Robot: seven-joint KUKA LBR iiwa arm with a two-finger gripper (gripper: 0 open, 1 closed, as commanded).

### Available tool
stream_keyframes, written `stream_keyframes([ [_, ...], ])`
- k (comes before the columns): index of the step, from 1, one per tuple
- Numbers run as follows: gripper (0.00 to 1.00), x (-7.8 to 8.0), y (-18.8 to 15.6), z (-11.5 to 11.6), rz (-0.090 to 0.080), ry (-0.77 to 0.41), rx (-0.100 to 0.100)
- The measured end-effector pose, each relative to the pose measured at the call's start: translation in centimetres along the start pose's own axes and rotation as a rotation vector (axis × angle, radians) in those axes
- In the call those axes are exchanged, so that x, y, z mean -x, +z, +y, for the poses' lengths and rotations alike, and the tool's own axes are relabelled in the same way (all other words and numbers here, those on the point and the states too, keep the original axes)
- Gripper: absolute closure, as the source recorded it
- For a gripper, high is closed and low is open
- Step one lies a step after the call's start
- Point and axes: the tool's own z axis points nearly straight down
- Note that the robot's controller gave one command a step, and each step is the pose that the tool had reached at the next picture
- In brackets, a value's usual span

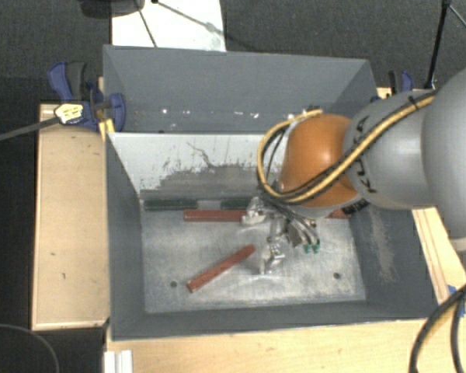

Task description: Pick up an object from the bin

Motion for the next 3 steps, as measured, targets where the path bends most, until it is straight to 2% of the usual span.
stream_keyframes([
  [1,1.00,-2.5,0.0,3.3,0.001,-0.187,0.002],
  [2,1.00,-2.5,0.0,3.3,0.001,-0.187,0.002],
  [3,1.00,-0.4,-15.3,3.8,-0.003,-0.192,0.002],
])
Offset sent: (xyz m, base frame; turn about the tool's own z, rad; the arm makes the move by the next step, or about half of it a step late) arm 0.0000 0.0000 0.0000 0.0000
